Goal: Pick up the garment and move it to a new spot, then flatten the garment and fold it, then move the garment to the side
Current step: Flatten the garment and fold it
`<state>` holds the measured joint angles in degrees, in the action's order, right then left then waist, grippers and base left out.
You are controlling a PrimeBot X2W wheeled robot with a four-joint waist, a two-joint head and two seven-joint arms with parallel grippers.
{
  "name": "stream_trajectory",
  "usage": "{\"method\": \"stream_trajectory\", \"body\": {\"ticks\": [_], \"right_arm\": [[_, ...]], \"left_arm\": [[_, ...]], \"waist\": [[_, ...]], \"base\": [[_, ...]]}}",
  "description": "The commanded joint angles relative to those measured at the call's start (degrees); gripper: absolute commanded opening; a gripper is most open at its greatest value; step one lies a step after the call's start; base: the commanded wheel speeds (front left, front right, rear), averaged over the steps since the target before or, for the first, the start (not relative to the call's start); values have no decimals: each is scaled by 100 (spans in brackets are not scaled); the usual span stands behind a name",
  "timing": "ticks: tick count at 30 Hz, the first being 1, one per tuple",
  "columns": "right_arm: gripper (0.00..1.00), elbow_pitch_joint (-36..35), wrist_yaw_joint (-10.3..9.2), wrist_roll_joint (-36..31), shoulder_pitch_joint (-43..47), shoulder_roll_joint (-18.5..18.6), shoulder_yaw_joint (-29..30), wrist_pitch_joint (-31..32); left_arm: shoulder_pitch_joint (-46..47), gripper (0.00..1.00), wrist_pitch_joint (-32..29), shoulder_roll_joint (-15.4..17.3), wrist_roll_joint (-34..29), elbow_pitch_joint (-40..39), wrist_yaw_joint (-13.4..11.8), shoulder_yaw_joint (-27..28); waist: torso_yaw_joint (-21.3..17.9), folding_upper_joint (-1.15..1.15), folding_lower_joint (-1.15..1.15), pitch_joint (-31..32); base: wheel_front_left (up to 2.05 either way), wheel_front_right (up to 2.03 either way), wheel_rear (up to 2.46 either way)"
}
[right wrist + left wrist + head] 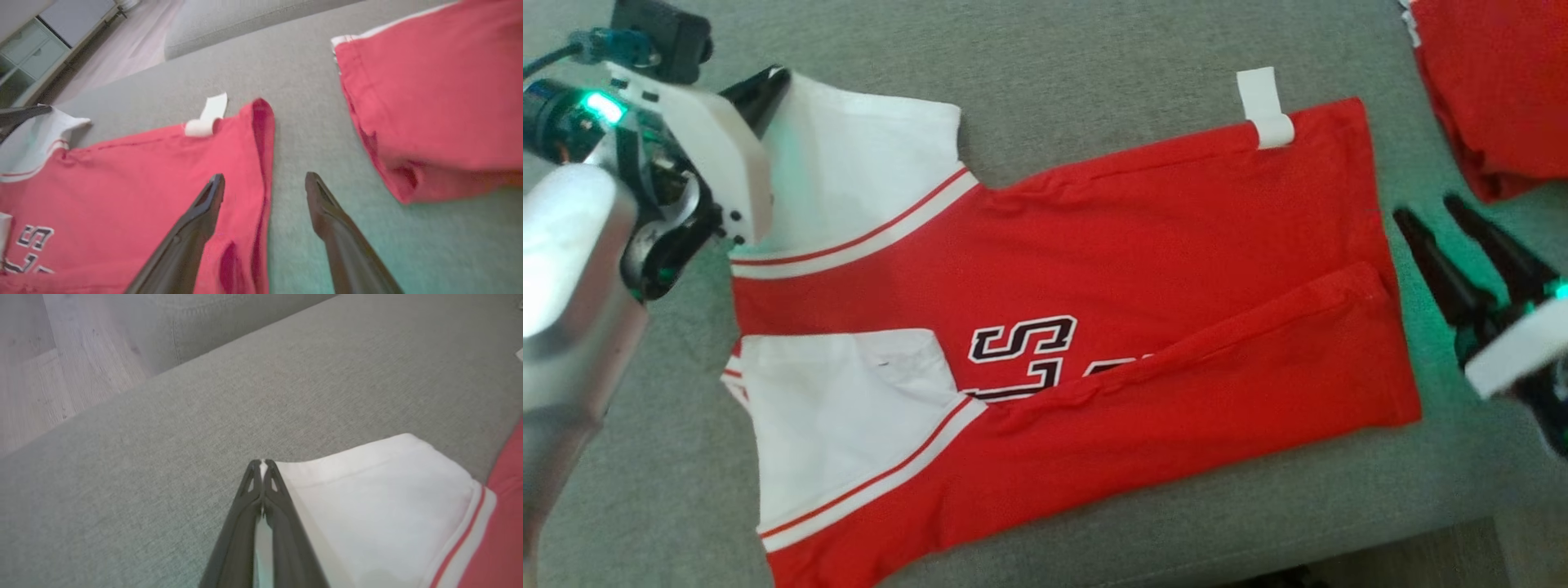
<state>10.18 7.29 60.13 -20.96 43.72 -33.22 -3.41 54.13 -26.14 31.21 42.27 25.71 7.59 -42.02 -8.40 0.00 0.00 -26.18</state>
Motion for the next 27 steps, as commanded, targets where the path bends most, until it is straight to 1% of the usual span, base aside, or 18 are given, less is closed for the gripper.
{"method": "stream_trajectory", "body": {"ticks": [1,5,11,14,21,22,23,24,25,26,27], "right_arm": [[100,-177,20,130,-130,232,5,122],[100,-57,20,419,-653,236,-82,624],[100,495,20,740,-1169,175,-296,1142],[100,662,20,862,-1297,151,-401,1216],[100,941,20,1045,-1489,117,-599,1222],[91,996,20,1072,-1528,108,-629,1218],[63,1045,20,1096,-1565,101,-666,1220],[41,1094,20,1121,-1604,93,-702,1220],[16,1140,20,1129,-1648,91,-741,1212],[0,1177,20,1136,-1689,88,-780,1199],[0,1206,20,1133,-1734,90,-816,1171]], "left_arm": [[391,0,120,290,-49,-181,-10,162],[562,0,379,221,-3,-246,-10,-105],[785,0,657,58,133,-261,-10,-478],[861,0,786,16,219,-220,-10,-615],[976,0,1029,24,368,-86,-10,-864],[998,0,1069,25,385,-64,-10,-901],[1022,0,1108,27,397,-44,-10,-941],[1046,0,1155,29,406,-23,-10,-977],[1070,0,1203,30,419,3,-10,-1008],[1094,0,1255,30,427,29,-10,-1039],[1117,0,1313,31,432,59,-10,-1068]], "waist": [[68,0,0,21],[260,0,0,22],[581,0,0,11],[670,0,0,19],[744,0,0,40],[754,0,0,38],[763,0,0,34],[770,0,0,30],[776,0,0,25],[782,0,0,21],[784,0,0,18]], "base": [[0,0,0],[0,0,0],[0,0,0],[0,0,0],[0,0,0],[0,0,0],[0,0,0],[0,0,0],[0,0,0],[0,0,0],[0,0,0]]}}
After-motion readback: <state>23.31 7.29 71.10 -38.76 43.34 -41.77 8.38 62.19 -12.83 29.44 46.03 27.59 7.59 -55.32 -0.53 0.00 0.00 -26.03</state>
